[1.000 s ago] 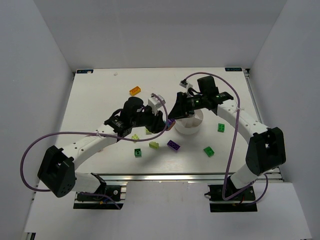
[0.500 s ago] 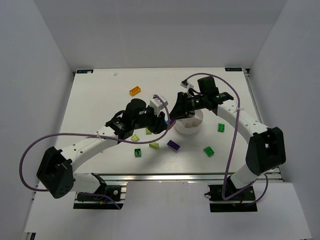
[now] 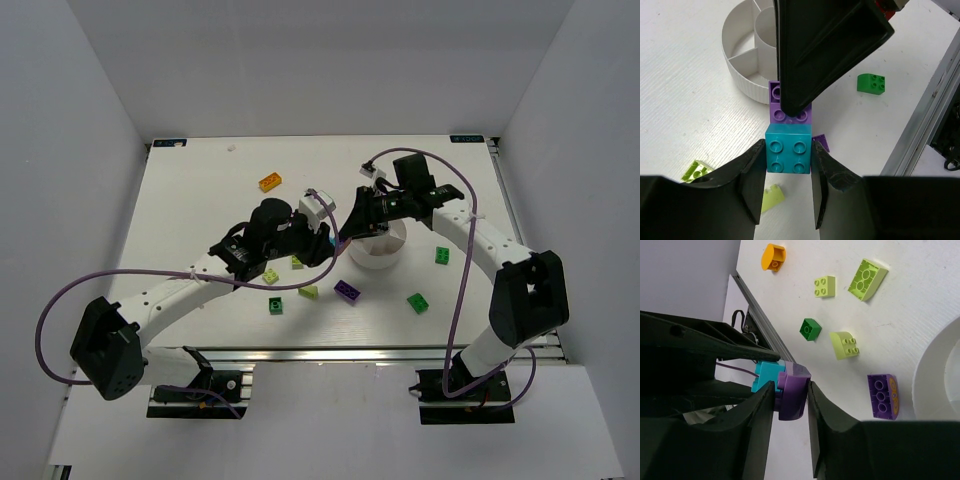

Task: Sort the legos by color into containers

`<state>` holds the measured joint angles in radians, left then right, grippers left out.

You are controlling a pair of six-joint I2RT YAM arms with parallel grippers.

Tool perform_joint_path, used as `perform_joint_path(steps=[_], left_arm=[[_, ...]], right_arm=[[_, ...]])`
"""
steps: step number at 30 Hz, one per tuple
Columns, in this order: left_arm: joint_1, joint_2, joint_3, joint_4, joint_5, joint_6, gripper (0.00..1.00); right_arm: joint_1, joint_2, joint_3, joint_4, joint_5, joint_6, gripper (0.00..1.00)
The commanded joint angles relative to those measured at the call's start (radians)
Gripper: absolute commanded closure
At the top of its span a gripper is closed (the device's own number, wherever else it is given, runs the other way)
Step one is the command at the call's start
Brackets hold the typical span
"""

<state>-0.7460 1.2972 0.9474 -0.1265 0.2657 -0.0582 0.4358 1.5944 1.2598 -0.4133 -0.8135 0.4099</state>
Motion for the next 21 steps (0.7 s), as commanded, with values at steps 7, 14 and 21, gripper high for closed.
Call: perform_joint_path(steps=[7,14,21], left_arm=[[-0.015,-0.044,0.028,0.03,-0.043,0.021,1.0],[-0.015,-0.035,0.048,0.039,-0.049,0.032,1.0],[-0.015,-0.032,0.048,0.042,-0.049,0.032,1.0]], right_arm=[[-0.014,0.032,0.041,-0.012,-0.056,-0.013,0.66],[-0.014,0.035,0.029,-0.002,-0.078,-0.014,0.51],[-0.023,0.03,0.024,0.013,-0.099,-0.005,0.81]])
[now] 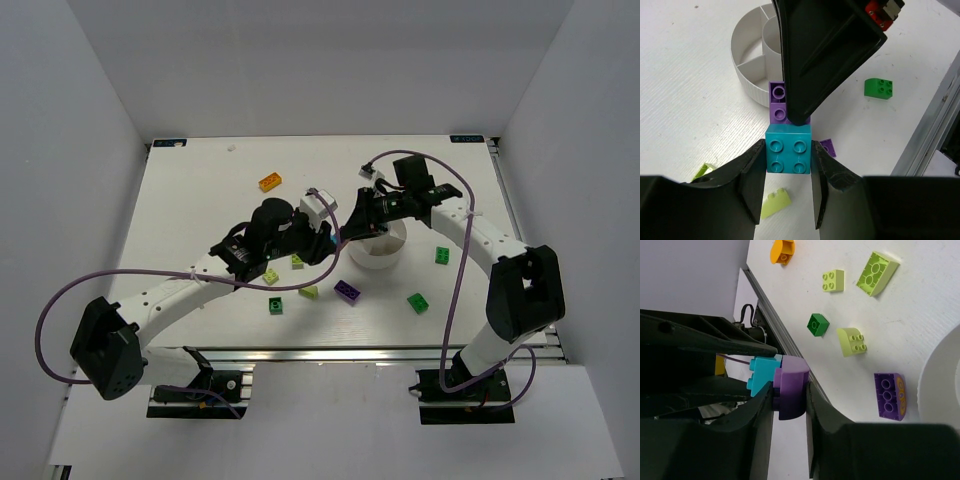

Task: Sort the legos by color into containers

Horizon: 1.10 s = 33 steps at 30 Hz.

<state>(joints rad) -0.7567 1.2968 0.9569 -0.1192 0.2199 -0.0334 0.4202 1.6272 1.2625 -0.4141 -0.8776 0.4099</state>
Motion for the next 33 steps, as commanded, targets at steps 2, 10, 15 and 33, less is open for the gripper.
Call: perform_joint_path(steps=[2,10,15,33], left_arm=[[-0.004,-0.033,0.037,0.036,-0.004,0.009,1.0],[-0.004,-0.114,0.029,0.016,-0.054,0.009,1.0],[0.02,-0.177,-0.019,0.004,-0.085,-0.034,1.0],[0.02,-0.178,-0.096,0.072,0.006,-0.103,1.0]], right_arm=[[-0.014,-0.006,0.02,0.021,-0.035,-0.002,0.96],[-0.076,-0.026,0.115,-0.075,0.116,-0.143,1.0],[-0.106,-0.116,0.172,-0.109,0.268,-0.265,1.0],[-0.153,-0.244,-0.031,-0.042,0.81,-0.467,1.0]])
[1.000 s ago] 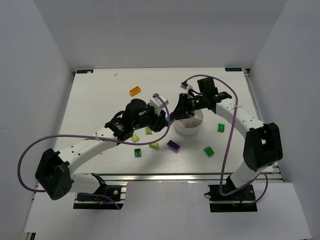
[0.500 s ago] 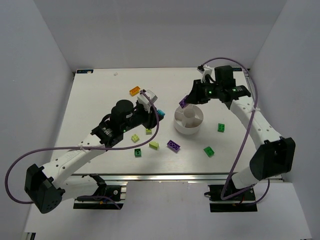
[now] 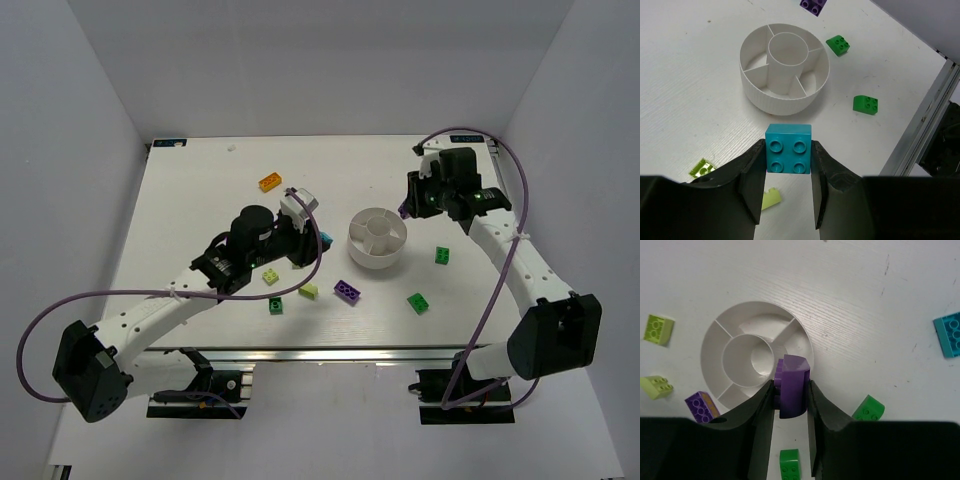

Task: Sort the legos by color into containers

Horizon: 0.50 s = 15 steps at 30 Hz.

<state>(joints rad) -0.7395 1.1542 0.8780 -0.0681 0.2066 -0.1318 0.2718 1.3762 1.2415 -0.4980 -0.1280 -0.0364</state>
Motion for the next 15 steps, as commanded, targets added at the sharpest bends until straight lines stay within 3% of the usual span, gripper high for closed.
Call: perform_joint_path(steps=[1,15], left_arm=[[0.003,-0.042,-0.03,0.024,0.014,-0.003,1.0],[0.003,-0.076,-0.042,0.033,0.031,-0.005,1.0]], right_arm=[[-0.006,0.018,-0.01,0.047,0.064,-0.017,1.0],[-0.019,0.19,0.065,0.012,-0.031,0.024,1.0]])
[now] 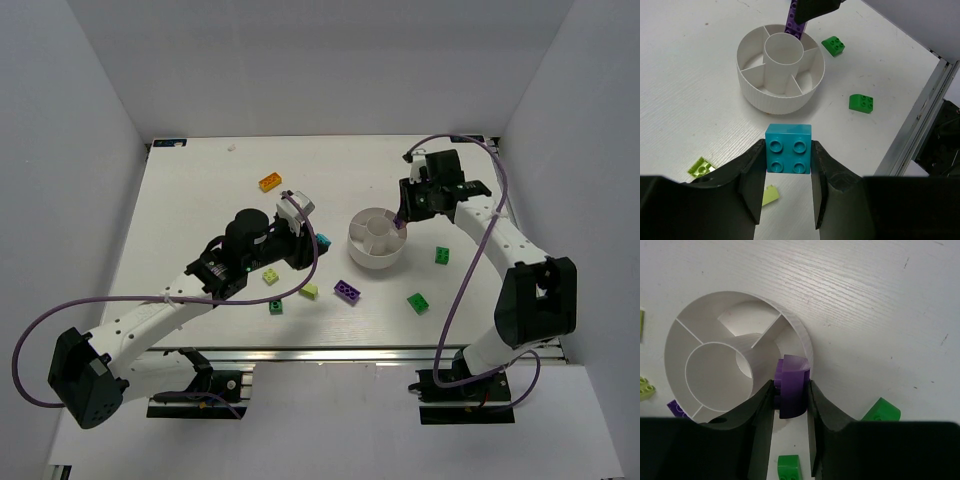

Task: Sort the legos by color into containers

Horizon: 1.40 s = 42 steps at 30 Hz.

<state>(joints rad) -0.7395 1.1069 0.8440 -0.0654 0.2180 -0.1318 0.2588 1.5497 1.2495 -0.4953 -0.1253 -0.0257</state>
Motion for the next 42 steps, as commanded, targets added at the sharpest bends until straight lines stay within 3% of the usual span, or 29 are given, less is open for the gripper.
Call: perform_joint_path(steps=[1,6,8,9,10,12,18,24,28,31,35,36,42], left_arm=[[0.003,-0.027,-0.01,0.033,0.02,-0.003,1.0],[0.003,-0.018,-0.013,0.056,0.04,-0.012,1.0],[0.003,-0.007,-0.016,0.094,0.056,-0.018,1.0],[0.003,0.001,-0.016,0.119,0.063,-0.029,1.0],[0.003,0.016,-0.014,0.133,0.087,-0.035,1.0],[0.003,0.042,-0.005,0.151,0.106,-0.054,1.0],[0.003,0.168,0.036,0.307,0.17,-0.103,1.0],[-0.009,0.296,0.046,0.5,0.204,-0.101,1.0],[-0.009,0.376,0.03,0.616,0.205,-0.115,1.0],[-0.009,0.444,0.036,0.676,0.219,-0.12,1.0],[-0.009,0.499,0.056,0.705,0.207,-0.115,0.97],[-0.009,0.508,0.056,0.72,0.207,-0.114,0.96],[-0.009,0.579,0.093,0.728,0.195,-0.097,0.92]], right_arm=[[-0.006,0.027,0.059,0.008,-0.042,0.017,1.0],[-0.007,0.042,0.064,0.004,-0.066,0.018,1.0],[-0.009,0.053,0.062,-0.003,-0.076,0.018,0.89],[-0.01,0.056,0.065,-0.012,-0.082,0.015,0.71],[-0.006,0.064,0.068,-0.018,-0.086,0.013,0.65],[-0.01,0.066,0.07,-0.022,-0.1,0.012,0.56],[-0.024,0.053,0.071,-0.019,-0.126,0.013,0.44],[-0.046,-0.034,0.035,0.012,-0.114,-0.003,0.46],[-0.079,-0.187,-0.045,0.102,-0.138,-0.025,0.58],[-0.098,-0.288,-0.129,0.182,-0.282,-0.048,0.64],[-0.131,-0.378,-0.188,0.224,-0.371,-0.097,0.59],[-0.141,-0.398,-0.196,0.23,-0.381,-0.097,0.49],[-0.177,-0.412,-0.223,0.232,-0.444,-0.095,0.46]])
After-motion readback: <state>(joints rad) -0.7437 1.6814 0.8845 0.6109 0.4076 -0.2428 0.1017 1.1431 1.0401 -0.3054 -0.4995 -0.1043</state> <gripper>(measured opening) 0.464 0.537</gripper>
